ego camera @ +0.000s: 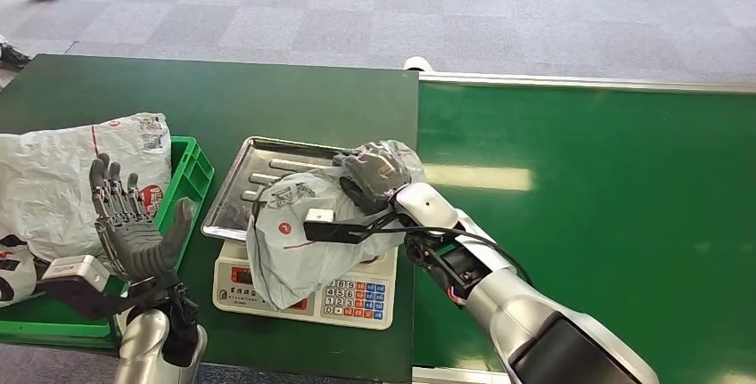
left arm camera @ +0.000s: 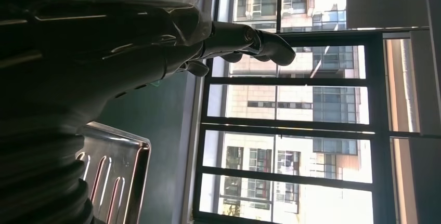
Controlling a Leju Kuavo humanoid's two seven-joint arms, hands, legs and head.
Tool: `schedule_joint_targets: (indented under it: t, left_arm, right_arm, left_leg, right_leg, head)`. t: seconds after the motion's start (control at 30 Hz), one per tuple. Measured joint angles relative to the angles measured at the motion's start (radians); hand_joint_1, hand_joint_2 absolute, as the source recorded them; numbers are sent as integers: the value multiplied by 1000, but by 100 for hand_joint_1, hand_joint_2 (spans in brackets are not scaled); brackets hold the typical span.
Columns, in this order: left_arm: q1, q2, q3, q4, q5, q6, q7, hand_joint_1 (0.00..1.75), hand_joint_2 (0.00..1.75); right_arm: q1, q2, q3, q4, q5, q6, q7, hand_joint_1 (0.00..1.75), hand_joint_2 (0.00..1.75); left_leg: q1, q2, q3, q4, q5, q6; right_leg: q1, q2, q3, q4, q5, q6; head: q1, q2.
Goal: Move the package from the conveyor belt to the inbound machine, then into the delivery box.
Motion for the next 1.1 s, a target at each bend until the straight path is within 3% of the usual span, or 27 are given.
schedule_joint_targets:
  t: [0.33,0.5,0.6,0.9,1.1]
  left_arm:
    - [-22,0,-10,32,1,-5,0,0,175]
    - [-41,0,-14,50,1,-5,0,0,175]
    - [-52,0,-19,61,1,-5,0,0,175]
    - [-66,0,-30,81,1,3,0,0,175]
    - [-67,1,-34,84,0,10,0,0,175]
  right_arm:
    - [-1,-3,-43,33,-32,-139,-28,0,175]
    - [-1,-4,-98,34,-101,-276,-121,0,175]
    - [3,-5,-146,31,-164,-310,-197,0,175]
    - [49,-5,-294,-39,-396,-256,-431,0,175]
    - [105,-6,-374,-142,-531,-187,-487,0,175]
  left_leg:
    - [0,0,0,0,0,0]
    - [0,0,0,0,0,0]
    - [0,0,0,0,0,0]
    - [0,0,0,0,0,0]
    - [0,0,0,0,0,0]
  right_leg:
    - [0,0,0,0,0,0]
    - [0,0,0,0,0,0]
    - [0,0,0,0,0,0]
    - [0,0,0,0,0,0]
    - [0,0,0,0,0,0]
  head:
    - [0,0]
    - [0,0]
    - [0,0]
    - [0,0]
    - [0,0]
